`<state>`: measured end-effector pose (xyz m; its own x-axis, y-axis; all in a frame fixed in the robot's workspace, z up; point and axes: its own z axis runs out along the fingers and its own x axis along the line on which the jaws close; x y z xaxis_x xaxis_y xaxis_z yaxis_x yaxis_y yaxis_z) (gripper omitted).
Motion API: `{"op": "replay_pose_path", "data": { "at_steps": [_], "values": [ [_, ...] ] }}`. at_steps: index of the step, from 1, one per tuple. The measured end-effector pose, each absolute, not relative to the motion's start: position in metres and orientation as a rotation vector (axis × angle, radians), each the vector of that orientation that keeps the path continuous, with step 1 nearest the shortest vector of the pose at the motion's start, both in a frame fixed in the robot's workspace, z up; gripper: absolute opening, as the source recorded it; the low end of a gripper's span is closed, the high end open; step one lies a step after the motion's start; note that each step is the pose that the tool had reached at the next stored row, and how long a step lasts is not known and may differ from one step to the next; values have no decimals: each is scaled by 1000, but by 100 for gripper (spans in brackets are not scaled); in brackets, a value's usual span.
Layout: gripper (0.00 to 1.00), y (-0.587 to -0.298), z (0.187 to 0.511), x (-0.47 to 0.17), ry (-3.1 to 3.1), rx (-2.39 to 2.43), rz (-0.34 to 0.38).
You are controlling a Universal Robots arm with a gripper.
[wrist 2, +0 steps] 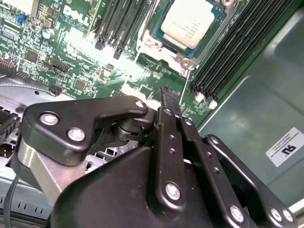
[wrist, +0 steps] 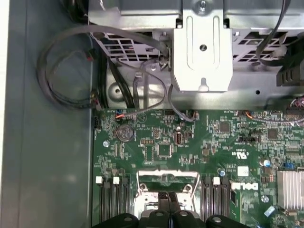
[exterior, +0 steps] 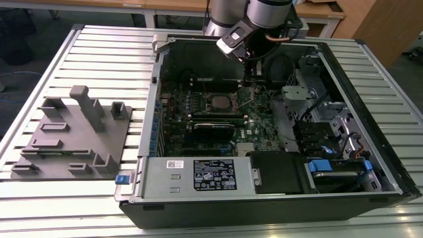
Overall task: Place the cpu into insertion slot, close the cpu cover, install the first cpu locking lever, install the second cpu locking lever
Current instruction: 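Close the cpu cover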
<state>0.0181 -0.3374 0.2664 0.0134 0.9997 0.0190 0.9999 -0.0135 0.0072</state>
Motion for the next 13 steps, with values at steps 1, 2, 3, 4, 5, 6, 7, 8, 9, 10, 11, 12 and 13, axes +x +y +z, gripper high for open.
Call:
{"op": "replay_pose_path", "data": {
  "at_steps": [1,2,3,4,5,6,7,8,9,10,11,12,13],
  "values": [
    [11,-337,266,19,-2201,-2230,-29],
    [11,-337,266,20,-2201,-2230,-29],
    [11,-337,266,22,-2201,-2230,-29],
    [11,-337,266,23,-2201,-2230,-29],
    [11,-337,266,25,-2201,-2230,-29],
    [11,-337,266,27,-2201,-2230,-29],
    [11,-337,266,29,-2200,-2231,-29],
    [11,-337,266,31,-2201,-2230,-29],
    [11,-337,266,34,-2201,-2230,-29],
    [11,-337,266,36,-2201,-2230,-29],
    [11,-337,266,38,-2200,-2231,-29],
    [11,-337,266,41,-2201,-2230,-29],
    [11,-337,266,43,-2201,-2230,-29]
  ]
}}
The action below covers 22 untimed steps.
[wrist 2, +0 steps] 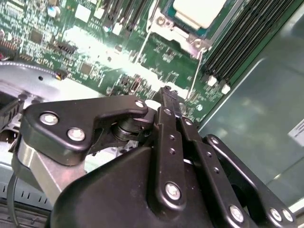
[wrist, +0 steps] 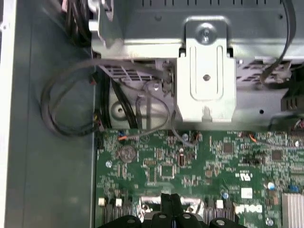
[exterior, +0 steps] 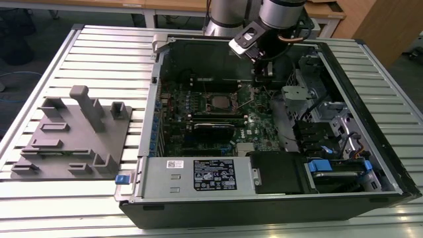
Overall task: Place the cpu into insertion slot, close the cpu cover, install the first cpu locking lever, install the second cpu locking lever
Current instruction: 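Close the cpu cover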
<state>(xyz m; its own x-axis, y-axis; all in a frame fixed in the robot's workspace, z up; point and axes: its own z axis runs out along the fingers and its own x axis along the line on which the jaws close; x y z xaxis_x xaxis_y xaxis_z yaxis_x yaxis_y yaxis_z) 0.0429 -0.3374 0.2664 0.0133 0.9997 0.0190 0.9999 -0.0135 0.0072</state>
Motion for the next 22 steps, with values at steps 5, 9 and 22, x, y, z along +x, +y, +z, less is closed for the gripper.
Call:
{"op": "replay_pose_path", "data": {
  "at_steps": [5,9,22],
  "values": [
    [11,-337,266,52,-2201,-2230,-29],
    [11,-337,266,55,-2201,-2230,-29],
    [11,-337,252,59,-2205,-2235,-19]
  ]
}}
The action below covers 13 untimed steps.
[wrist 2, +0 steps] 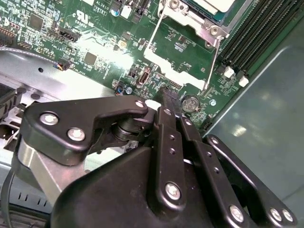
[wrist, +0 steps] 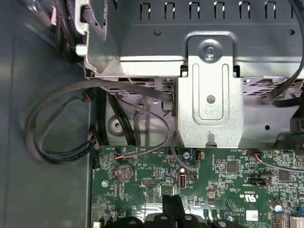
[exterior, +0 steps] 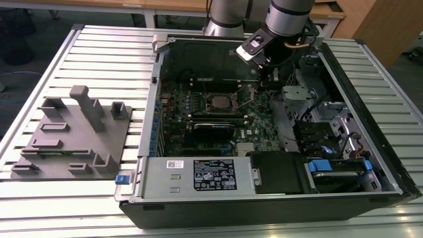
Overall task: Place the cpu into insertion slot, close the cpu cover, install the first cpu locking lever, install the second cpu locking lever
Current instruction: 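Close the cpu cover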
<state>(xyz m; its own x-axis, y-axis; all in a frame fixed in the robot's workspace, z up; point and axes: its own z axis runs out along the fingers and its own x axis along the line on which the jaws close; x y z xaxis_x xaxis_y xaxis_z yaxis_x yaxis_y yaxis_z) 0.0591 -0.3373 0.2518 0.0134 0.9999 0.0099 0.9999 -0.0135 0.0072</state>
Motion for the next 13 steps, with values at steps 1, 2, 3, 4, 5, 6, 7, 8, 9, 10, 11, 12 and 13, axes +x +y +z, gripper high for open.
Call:
{"op": "replay_pose_path", "data": {
  "at_steps": [1,2,3,4,5,6,7,8,9,10,11,12,13],
  "values": [
    [11,-337,251,59,-2205,-2235,-19],
    [11,-337,249,59,-2206,-2235,-18],
    [11,-337,248,59,-2206,-2236,-18],
    [11,-337,247,59,-2206,-2236,-17],
    [11,-337,246,59,-2206,-2236,-17],
    [11,-337,245,59,-2206,-2236,-17],
    [11,-337,244,59,-2206,-2236,-17],
    [11,-337,243,59,-2207,-2236,-16],
    [11,-337,242,59,-2207,-2236,-16],
    [11,-337,242,59,-2207,-2236,-16],
    [11,-337,242,59,-2207,-2237,-16],
    [11,-337,242,59,-2207,-2237,-16],
    [11,-337,242,59,-2207,-2236,-16]
  ]
}}
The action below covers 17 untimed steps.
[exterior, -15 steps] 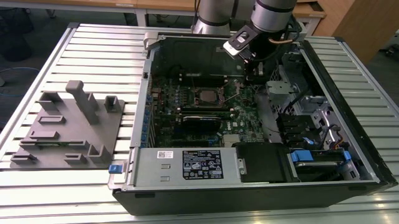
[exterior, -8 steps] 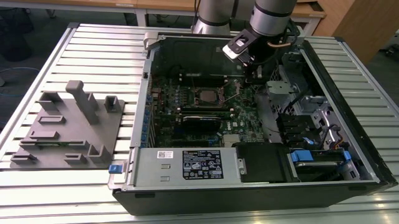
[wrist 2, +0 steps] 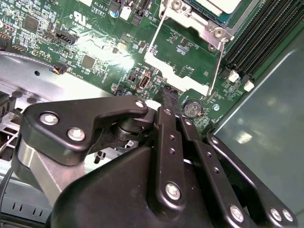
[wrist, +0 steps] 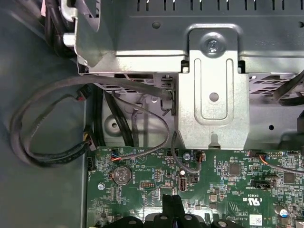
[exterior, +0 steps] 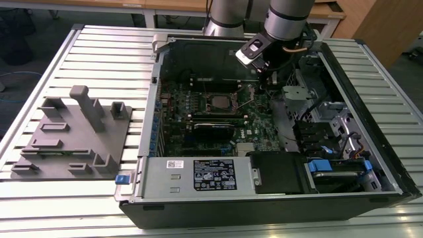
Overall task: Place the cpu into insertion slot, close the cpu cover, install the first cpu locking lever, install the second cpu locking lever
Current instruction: 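Close the cpu cover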
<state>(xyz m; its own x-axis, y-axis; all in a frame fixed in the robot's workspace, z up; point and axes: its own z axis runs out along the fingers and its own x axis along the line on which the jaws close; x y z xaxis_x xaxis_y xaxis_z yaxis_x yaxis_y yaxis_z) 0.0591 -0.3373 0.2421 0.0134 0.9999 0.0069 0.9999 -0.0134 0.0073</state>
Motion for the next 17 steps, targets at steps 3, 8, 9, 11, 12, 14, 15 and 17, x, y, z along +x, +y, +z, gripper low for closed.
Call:
{"op": "replay_pose_path", "data": {
  "at_steps": [3,8,9,11,12,14,15,17],
  "values": [
    [11,-337,242,59,2206,2236,16],
    [11,-337,242,53,2206,2236,18],
    [11,-337,242,51,2205,2235,19],
    [11,-337,242,46,2204,2234,22],
    [11,-337,242,44,2203,2233,24],
    [11,-337,242,39,2202,2231,28],
    [11,-337,242,36,2201,2231,30],
    [11,-337,241,31,2200,2229,33]
  ]
}}
